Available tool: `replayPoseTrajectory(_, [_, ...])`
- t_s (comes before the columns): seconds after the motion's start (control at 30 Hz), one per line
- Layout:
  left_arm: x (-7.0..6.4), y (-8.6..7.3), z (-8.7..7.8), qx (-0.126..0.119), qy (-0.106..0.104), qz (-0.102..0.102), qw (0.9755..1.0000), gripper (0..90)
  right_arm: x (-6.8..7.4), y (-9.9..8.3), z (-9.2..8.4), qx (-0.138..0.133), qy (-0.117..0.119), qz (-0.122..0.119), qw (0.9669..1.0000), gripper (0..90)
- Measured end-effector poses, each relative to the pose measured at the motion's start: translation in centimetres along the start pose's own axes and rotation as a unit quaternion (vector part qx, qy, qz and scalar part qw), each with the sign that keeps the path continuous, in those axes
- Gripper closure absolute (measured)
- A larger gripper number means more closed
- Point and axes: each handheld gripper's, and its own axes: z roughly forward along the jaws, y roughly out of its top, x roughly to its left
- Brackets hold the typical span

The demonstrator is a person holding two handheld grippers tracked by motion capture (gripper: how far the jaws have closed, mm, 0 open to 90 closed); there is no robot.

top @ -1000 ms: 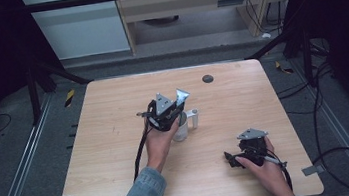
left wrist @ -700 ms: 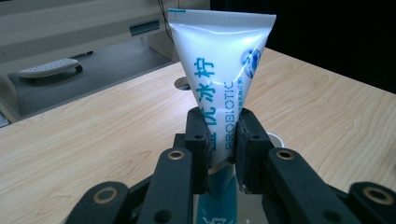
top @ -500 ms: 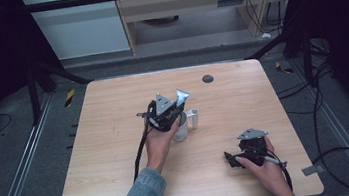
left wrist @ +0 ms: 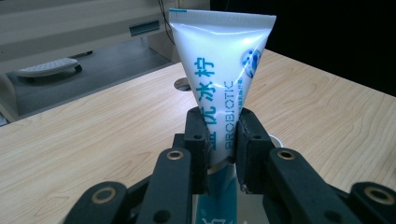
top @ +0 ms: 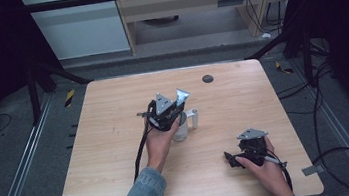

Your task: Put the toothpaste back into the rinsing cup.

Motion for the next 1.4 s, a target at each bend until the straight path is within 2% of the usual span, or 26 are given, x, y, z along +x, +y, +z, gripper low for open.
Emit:
replayPoseTrajectory(0.83, [-0.18, 0.40, 0.25, 0.012, 0.008, 0.000, 0.9999, 75.5, -0.01, 0.00, 0.00, 0.000, 0.000, -0.001, 1.0000, 0.6])
replayPoseTrajectory(1.4, [-0.41, 0.40, 0.33, 0.012, 0.012, 0.009, 0.9998, 70.0, -0.01, 0.00, 0.00, 0.000, 0.000, -0.001, 1.0000, 0.6])
